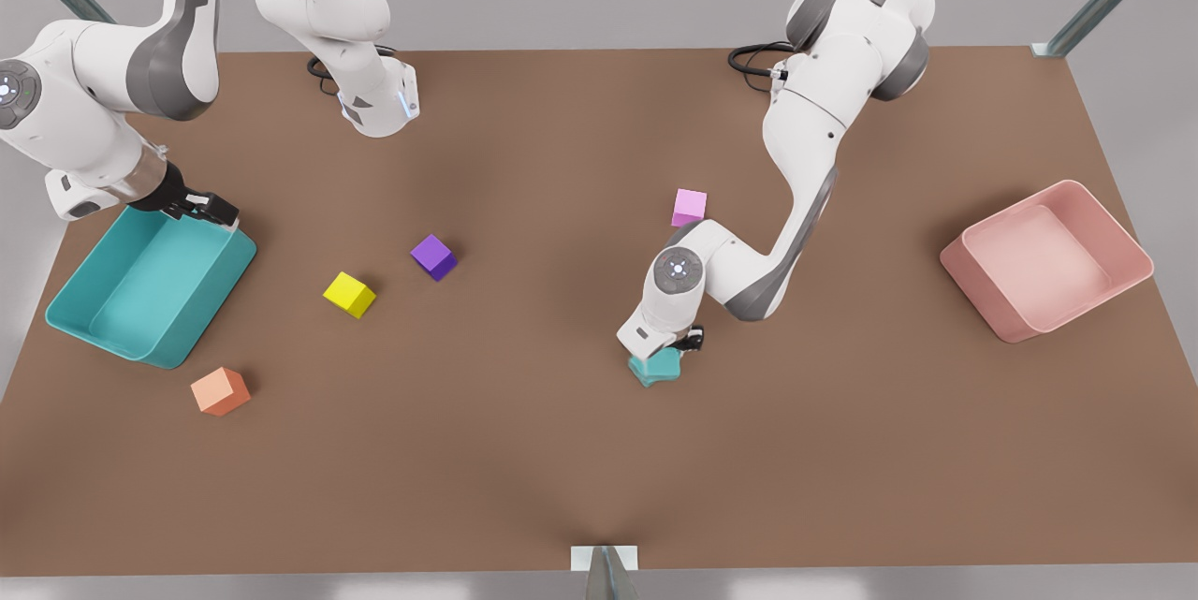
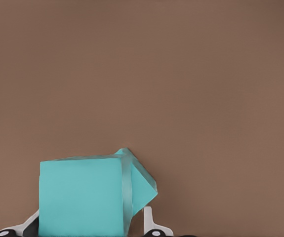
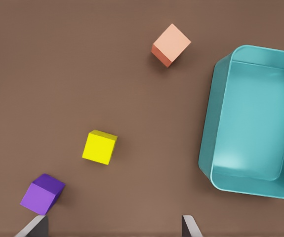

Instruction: Stack the two blue cubes on top of each other

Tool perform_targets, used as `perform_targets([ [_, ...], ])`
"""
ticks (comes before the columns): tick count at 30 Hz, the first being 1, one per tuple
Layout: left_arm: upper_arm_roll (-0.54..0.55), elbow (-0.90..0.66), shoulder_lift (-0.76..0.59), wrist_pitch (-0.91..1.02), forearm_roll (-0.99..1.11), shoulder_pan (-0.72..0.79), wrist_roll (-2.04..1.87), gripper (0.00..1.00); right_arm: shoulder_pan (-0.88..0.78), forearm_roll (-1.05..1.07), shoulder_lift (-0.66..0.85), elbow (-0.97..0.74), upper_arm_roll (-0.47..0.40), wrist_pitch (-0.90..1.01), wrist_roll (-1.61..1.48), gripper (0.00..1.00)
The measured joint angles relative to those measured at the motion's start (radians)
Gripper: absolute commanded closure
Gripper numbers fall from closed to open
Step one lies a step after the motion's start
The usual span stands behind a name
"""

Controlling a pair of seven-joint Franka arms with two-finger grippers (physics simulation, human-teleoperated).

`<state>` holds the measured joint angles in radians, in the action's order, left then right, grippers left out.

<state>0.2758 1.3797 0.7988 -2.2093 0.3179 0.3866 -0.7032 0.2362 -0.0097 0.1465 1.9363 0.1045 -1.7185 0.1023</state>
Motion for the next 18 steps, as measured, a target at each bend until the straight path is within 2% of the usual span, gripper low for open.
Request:
perform_targets([
  [12, -0.001, 0.008, -0.063, 0.04, 0.021, 0.013, -0.061, 0.0, 0.002, 0.0, 0.002, 0.0, 0.0, 0.0, -0.001, 0.0],
  [16, 0.009, 0.007, -0.134, 0.108, 0.019, 0.018, -0.085, 0.0, 0.004, 0.0, 0.001, 0.0, 0.0, 0.001, -0.002, 0.0],
  [18, 0.015, 0.002, -0.211, 0.182, 0.013, 0.001, -0.087, 0.0, 0.022, 0.0, 0.004, -0.001, 0.0, 0.001, -0.003, 0.0],
])
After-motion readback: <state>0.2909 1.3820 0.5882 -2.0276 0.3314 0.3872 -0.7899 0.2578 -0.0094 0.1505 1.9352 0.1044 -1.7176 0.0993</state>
